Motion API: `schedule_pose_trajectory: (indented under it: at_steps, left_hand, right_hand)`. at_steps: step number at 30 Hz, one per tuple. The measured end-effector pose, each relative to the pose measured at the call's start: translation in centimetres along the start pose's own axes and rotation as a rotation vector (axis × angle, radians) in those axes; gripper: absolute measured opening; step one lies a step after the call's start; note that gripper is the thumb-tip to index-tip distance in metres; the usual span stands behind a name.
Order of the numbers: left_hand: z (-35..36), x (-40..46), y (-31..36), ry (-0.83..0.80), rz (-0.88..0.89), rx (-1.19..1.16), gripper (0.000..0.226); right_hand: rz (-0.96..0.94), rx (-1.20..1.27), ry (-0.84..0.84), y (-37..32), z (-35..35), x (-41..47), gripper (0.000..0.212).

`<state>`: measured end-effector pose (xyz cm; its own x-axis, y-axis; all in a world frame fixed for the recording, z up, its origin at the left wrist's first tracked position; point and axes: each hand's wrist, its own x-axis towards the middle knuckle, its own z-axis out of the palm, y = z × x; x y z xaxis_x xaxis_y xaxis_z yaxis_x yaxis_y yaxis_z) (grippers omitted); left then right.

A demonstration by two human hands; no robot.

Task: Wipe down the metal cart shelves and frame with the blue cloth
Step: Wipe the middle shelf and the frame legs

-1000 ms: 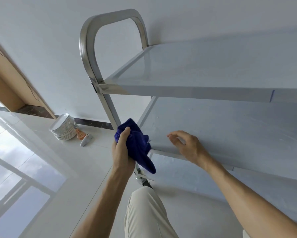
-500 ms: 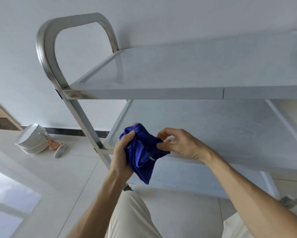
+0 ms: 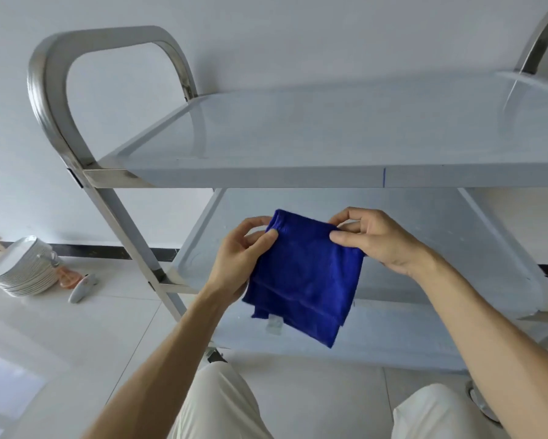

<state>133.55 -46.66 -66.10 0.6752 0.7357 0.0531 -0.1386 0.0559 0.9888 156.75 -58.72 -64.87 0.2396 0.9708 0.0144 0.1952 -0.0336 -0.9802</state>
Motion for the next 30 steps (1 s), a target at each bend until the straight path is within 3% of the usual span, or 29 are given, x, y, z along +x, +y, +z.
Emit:
schedule_pose_trajectory:
  at_steps: [3, 6, 9, 12, 16, 19, 23, 27, 30]
  left_hand:
    - [1.9, 4.0, -1.6, 0.063, -0.057, 0.195, 0.022]
    - [3.6, 6.6, -3.5, 0.083, -0.027, 0.536, 0.028]
    - [3.4, 6.3, -5.3, 0.078, 0.097, 0.791, 0.024]
    - [1.8, 4.6, -6.5, 0.109, 0.242, 0.956, 0.023]
    - [-2.1, 2.7, -6.4, 0.217, 0.349, 1.153, 0.020]
    - [-5.2, 2.0, -6.3, 0.274, 0.281, 1.267, 0.018]
    - [-6.3, 1.7, -6.7, 0.346, 0.193, 1.235, 0.014]
    - [-6.4, 2.0, -6.4, 0.254, 0.287, 1.257, 0.011]
    - [-8.1, 2.3, -5.5, 0.133, 0.362, 1.319, 0.014]
  right_hand:
    - [0.123, -0.236, 0.122, 1.3, -2.3, 2.1, 0.010]
    - [0.246, -0.724, 0.240, 2.8, -3.3, 3.2, 0.023]
    - [0.083, -0.832, 0.336, 3.7, -1.3, 2.6, 0.031]
    - [-0.087, -0.843, 0.253, 4.4, 2.2, 2.2, 0.038]
    - [-0.013, -1.142, 0.128, 6.2, 5.9, 2.8, 0.057]
    - [0.039, -1.180, 0.067, 7.1, 5.7, 3.8, 0.062]
    - [0.047, -1.212, -0.082, 7.7, 4.1, 5.5, 0.068]
    - [0.036, -1.254, -0.139, 7.6, 3.7, 8.7, 0.094]
    - [0.002, -1.267, -0.102, 7.7, 4.0, 12.1, 0.102]
